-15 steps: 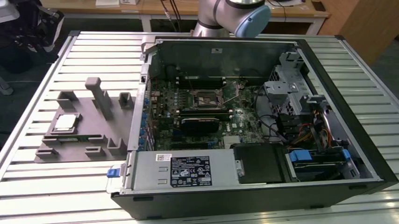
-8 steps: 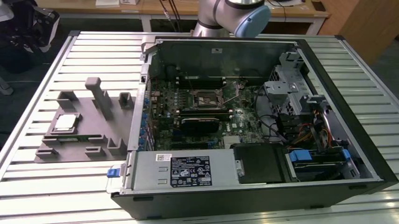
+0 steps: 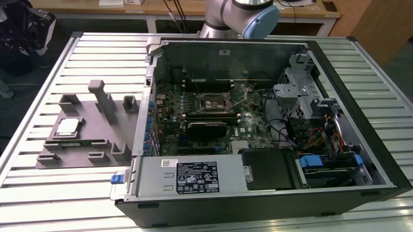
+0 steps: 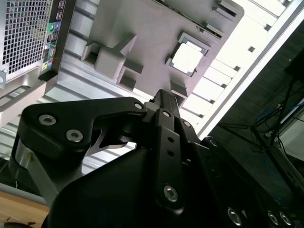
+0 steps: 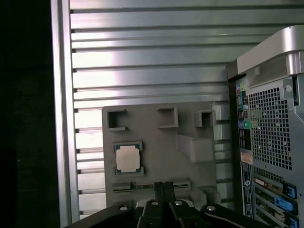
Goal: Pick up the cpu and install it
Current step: 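Reach for the cpu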
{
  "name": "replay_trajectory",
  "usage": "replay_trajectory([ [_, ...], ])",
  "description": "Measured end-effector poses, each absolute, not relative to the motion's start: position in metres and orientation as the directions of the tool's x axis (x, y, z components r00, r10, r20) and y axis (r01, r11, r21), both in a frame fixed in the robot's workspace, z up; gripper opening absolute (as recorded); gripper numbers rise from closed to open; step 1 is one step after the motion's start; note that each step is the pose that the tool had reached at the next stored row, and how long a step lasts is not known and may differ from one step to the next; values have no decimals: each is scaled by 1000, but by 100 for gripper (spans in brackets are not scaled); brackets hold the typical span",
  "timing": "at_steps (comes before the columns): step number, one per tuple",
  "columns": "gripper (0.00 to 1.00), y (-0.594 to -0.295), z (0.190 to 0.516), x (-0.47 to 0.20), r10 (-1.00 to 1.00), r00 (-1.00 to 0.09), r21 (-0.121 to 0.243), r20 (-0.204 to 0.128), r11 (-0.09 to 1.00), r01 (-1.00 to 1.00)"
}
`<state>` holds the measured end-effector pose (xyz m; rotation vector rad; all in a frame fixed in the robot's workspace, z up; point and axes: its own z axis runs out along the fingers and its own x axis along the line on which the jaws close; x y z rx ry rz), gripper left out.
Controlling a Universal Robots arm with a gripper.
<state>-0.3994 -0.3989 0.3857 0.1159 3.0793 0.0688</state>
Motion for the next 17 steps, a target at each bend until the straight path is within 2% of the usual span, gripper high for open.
replay_trajectory([
  [17, 11, -399, 367, -402, 76, -995, 48, -56, 996, 74],
])
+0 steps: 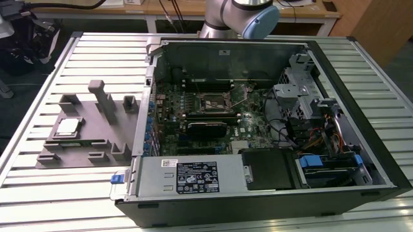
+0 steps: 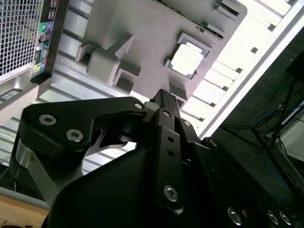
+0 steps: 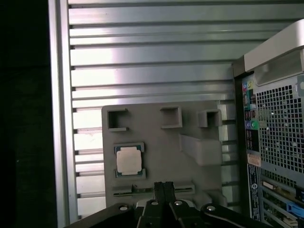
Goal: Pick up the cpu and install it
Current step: 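Reach for the cpu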
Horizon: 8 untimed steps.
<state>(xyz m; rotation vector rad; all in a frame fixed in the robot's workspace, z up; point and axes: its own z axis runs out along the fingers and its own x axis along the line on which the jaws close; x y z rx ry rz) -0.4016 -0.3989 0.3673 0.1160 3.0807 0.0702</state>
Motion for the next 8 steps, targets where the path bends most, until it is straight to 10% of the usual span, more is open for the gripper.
replay_trajectory([
  [8, 11, -399, 358, -402, 76, -996, 48, -55, 996, 74],
])
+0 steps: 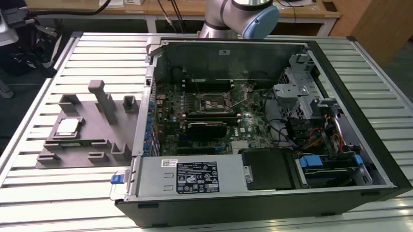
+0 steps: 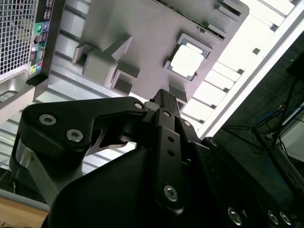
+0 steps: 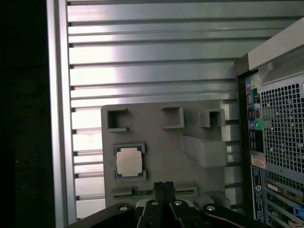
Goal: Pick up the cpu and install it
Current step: 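Reach for the cpu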
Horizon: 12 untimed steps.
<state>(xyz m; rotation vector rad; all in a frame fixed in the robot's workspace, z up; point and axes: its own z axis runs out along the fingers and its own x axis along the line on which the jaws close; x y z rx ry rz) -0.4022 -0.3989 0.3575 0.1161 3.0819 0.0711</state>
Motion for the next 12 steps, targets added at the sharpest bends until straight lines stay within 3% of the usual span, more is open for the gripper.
replay_trajectory([
  [12, 11, -399, 346, -404, 77, -996, 67, -52, 995, 74],
])
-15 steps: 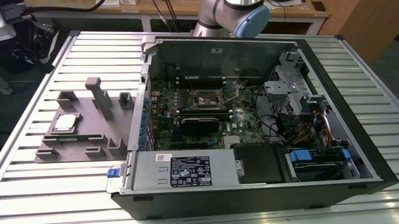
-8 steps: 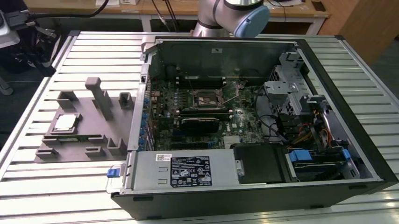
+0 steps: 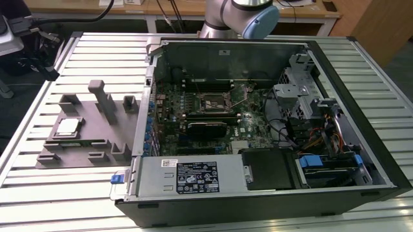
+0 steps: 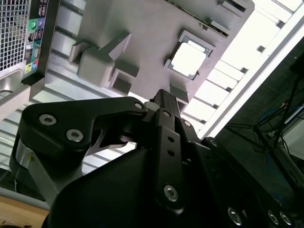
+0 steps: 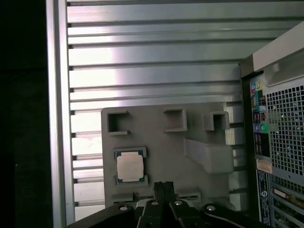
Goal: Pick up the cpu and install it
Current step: 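Reach for the cpu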
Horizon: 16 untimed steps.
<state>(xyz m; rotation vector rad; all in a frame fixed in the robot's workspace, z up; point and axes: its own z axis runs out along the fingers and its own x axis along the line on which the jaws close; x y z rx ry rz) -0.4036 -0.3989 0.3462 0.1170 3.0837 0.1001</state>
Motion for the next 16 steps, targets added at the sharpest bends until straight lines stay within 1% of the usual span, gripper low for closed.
replay_trajectory([
  [6, 11, -399, 342, -405, 78, -996, 81, -50, 994, 74],
  [16, 11, -399, 330, -409, 78, -996, 83, -47, 994, 74],
])
